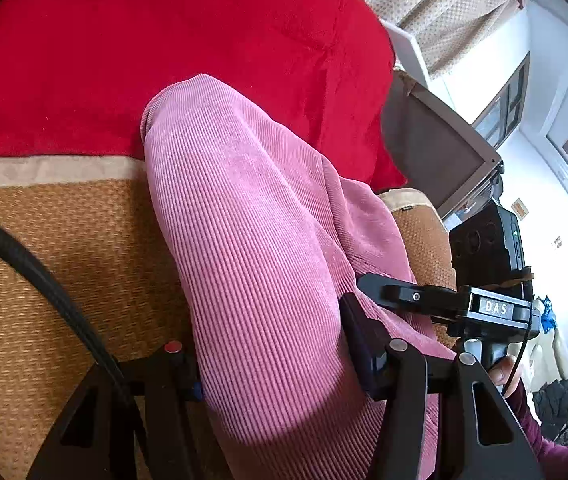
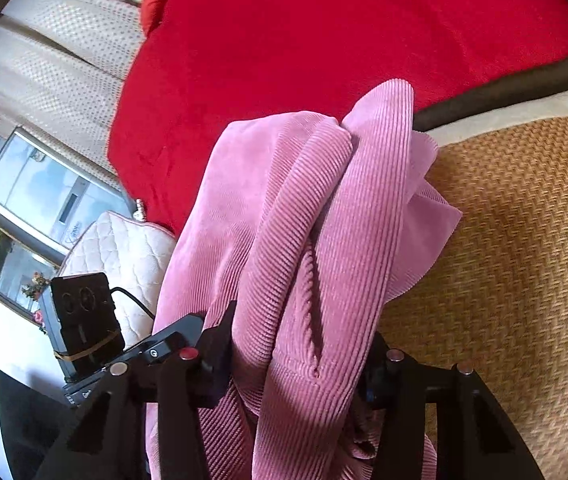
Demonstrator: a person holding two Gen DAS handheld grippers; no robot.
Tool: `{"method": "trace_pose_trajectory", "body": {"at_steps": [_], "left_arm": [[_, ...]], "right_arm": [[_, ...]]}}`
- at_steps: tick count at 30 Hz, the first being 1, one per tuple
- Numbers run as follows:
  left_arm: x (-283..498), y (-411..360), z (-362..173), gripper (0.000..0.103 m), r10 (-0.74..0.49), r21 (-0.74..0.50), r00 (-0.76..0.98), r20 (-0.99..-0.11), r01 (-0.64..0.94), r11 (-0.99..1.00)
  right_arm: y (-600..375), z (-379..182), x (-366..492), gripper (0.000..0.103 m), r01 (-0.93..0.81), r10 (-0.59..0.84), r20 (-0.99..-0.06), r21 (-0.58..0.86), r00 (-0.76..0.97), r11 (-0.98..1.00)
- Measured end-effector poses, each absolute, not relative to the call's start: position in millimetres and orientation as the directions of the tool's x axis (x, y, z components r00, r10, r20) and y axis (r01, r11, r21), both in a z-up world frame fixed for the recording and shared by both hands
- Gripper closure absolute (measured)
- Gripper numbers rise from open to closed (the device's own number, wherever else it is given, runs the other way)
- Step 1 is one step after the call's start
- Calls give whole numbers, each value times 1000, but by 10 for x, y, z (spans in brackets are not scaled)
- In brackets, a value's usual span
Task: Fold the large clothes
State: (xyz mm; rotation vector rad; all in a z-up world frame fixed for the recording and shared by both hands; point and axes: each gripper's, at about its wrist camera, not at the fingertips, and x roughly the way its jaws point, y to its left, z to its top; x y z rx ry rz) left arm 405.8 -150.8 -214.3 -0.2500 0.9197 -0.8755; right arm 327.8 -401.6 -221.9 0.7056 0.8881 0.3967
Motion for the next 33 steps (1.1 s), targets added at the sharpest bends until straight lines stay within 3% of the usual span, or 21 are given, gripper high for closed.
{"method": "trace_pose_trajectory", "body": {"at_steps": [12,18,20,22,27,33], "left_arm": [[3728,-1212,-1974,46,-723,-471,334,-605,583,662],[3742,-1240,-2256,44,-655,-434,298,-694,552,712],[3774,-1277,-2407,37,-600,-402,286,-747,525,751],[3788,-1303,-2489,31,-578,-385,295,-761,511,768],[3781,-1285,-2419,30,-573,-386,298,-763,502,774],[3645,-1132,-2290,30,-546,-340,336,-767,509,791]], "right_arm": [[-3655,-1987,2972,52,-106,604,-527,695,599,711],[-3531,-2162,2892,52,-71,575,-569,671,587,738],[-3524,-2334,2931,52,-18,569,-599,679,564,733],[-3505,-2497,2966,50,26,550,-633,668,545,744],[-3573,-2431,2927,40,71,526,-651,662,547,746],[-3942,-2190,2527,40,112,405,-686,576,604,810]]}}
